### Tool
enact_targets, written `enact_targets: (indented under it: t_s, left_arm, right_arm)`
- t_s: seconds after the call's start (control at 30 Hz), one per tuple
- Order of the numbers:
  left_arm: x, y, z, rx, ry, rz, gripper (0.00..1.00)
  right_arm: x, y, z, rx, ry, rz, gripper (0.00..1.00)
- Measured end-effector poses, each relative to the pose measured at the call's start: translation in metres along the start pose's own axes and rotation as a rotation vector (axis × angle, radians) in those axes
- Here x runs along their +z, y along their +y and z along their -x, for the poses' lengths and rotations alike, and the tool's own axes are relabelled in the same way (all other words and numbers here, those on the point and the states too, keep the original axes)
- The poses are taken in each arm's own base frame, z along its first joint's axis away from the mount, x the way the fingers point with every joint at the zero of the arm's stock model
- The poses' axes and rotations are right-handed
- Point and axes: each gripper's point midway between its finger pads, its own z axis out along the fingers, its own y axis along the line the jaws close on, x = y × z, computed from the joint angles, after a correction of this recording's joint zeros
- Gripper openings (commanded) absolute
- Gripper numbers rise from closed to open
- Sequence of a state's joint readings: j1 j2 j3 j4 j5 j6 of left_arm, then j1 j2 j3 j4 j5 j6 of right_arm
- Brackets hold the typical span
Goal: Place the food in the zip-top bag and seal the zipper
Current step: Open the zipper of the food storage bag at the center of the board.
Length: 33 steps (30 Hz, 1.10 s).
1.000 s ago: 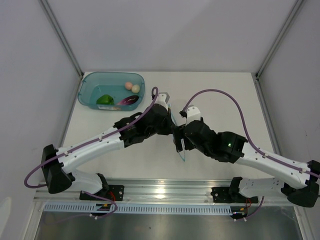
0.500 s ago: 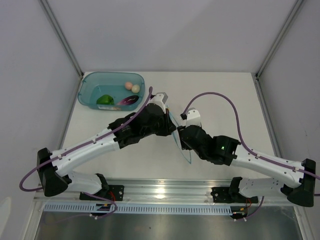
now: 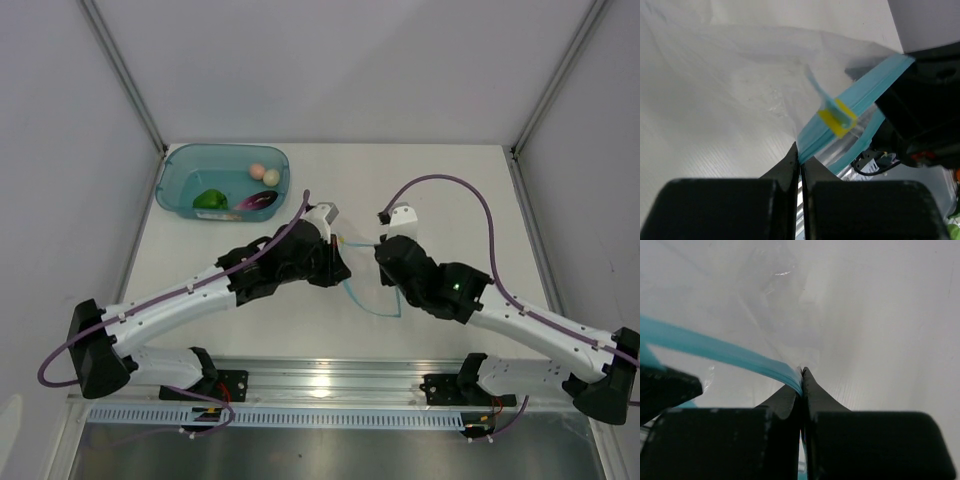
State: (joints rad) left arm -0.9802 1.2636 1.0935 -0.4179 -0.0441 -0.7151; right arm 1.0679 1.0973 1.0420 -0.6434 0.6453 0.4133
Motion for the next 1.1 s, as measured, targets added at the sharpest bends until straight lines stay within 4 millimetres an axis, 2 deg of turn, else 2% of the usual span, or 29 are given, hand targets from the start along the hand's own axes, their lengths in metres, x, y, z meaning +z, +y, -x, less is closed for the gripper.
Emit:
enact_targets:
  t_s: [0.07,0.17,0.27,0.43,0.67,0.87,1.0,1.03,1.07,1.1]
  left_arm:
    - [-0.002,0.0,-0.007,0.015,0.012,-0.029,0.01]
    - [-0.004,-0.004,-0.015,0.035,0.028,-0.082,0.01]
    - [-0.005,-0.014,-0.015,0.053,0.03,-0.139,0.01]
    - [-0.005,-0.021,-0.012,0.077,0.021,-0.177,0.0]
    - [-0.002,-0.008,-0.008,0.133,-0.008,-0.126,0.01]
    - [0.01,0.009,-0.008,0.158,-0.003,-0.073,0.01]
    - [0.016,0.017,-0.007,0.157,0.001,-0.047,0.16]
    - [0.016,0.018,-0.006,0.159,0.0,-0.043,0.23]
    - [0.016,0.019,-0.005,0.16,-0.005,-0.042,0.37]
    - [0.017,0.021,-0.003,0.166,-0.013,-0.037,0.39]
  right_arm:
    - [0.0,-0.01,0.003,0.021,0.002,-0.013,0.0]
    - [-0.006,-0.015,0.01,0.033,-0.016,0.008,0.0]
    - [-0.011,-0.02,0.014,0.048,-0.027,0.023,0.0]
    - [-0.006,-0.031,0.014,0.068,-0.012,-0.003,0.0]
    - [0.006,-0.054,0.02,0.088,0.044,-0.088,0.0]
    - [0.013,-0.059,0.022,0.062,0.074,-0.11,0.0]
    - [0.014,-0.058,0.02,0.058,0.083,-0.102,0.0]
    - [0.015,-0.058,0.02,0.057,0.087,-0.101,0.0]
    - [0.016,-0.057,0.019,0.056,0.093,-0.099,0.0]
    - [0.018,-0.056,0.017,0.053,0.099,-0.097,0.0]
